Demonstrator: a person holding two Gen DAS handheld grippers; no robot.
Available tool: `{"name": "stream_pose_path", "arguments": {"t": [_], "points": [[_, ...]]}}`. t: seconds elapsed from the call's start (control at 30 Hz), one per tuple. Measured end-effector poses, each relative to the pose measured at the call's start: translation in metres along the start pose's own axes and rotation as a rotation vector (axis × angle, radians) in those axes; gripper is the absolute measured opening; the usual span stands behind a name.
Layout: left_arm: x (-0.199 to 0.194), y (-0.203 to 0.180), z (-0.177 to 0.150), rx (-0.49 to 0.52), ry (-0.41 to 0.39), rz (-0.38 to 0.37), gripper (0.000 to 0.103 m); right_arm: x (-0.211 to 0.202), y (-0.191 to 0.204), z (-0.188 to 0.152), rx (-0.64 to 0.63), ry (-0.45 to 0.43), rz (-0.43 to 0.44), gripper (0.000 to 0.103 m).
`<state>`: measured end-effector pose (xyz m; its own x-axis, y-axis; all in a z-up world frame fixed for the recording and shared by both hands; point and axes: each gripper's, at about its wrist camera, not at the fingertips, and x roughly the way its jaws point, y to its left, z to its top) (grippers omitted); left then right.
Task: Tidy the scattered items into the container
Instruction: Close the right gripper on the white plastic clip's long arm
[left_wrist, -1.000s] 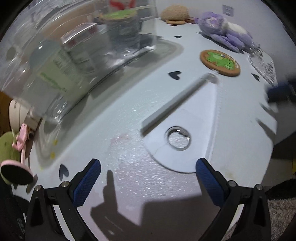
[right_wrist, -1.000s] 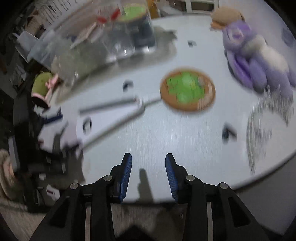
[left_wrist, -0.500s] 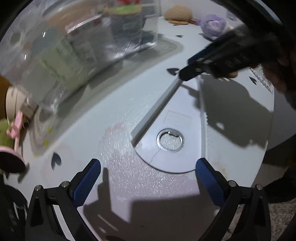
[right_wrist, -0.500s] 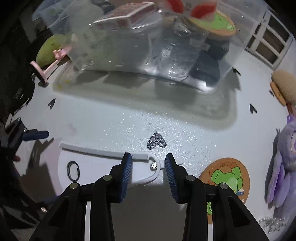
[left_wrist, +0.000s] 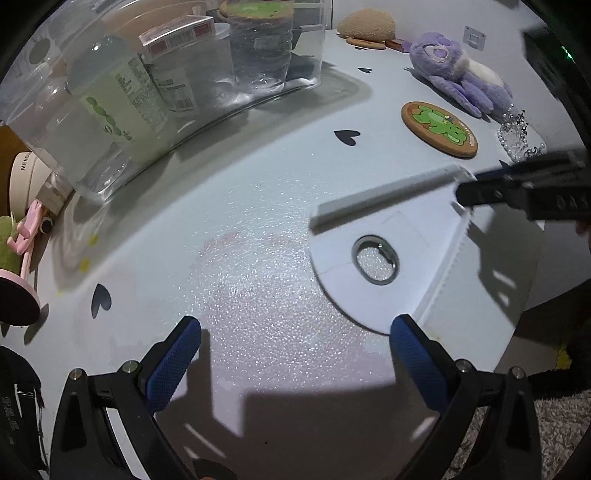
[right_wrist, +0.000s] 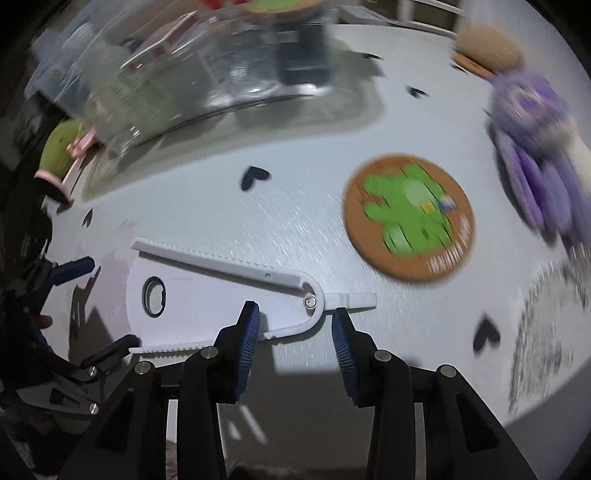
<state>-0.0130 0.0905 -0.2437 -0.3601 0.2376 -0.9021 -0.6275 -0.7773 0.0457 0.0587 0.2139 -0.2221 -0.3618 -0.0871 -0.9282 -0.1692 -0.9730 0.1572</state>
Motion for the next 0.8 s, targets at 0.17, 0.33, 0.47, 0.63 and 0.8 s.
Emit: {"name": "stream_pose_path", "arguments": {"t": [0.17,0.33,0.47,0.63,0.8], "points": [[0.000,-0.003,0.005,0.029,-0.005,-0.038,0.103,-0.010,-0.002,-0.022,0.082,-0.027,-0.053,0.040],[0.005,-0.019,0.013,0.097,0.003,-0.066,0.102,-0.009,0.010,-0.045,0.071,-0.018,-0.145,0.044],[0.009,-0.030,0.018,0.139,0.007,-0.086,0.101,-0.011,0.017,-0.062,0.068,-0.021,-0.194,0.044],[0.007,-0.032,0.023,0.156,-0.011,-0.101,0.101,-0.009,0.014,-0.062,0.103,-0.016,-0.191,0.045],[0.005,-0.027,0.020,0.157,-0.016,-0.106,0.101,-0.016,0.000,-0.062,0.188,0.028,-0.075,0.045]]}}
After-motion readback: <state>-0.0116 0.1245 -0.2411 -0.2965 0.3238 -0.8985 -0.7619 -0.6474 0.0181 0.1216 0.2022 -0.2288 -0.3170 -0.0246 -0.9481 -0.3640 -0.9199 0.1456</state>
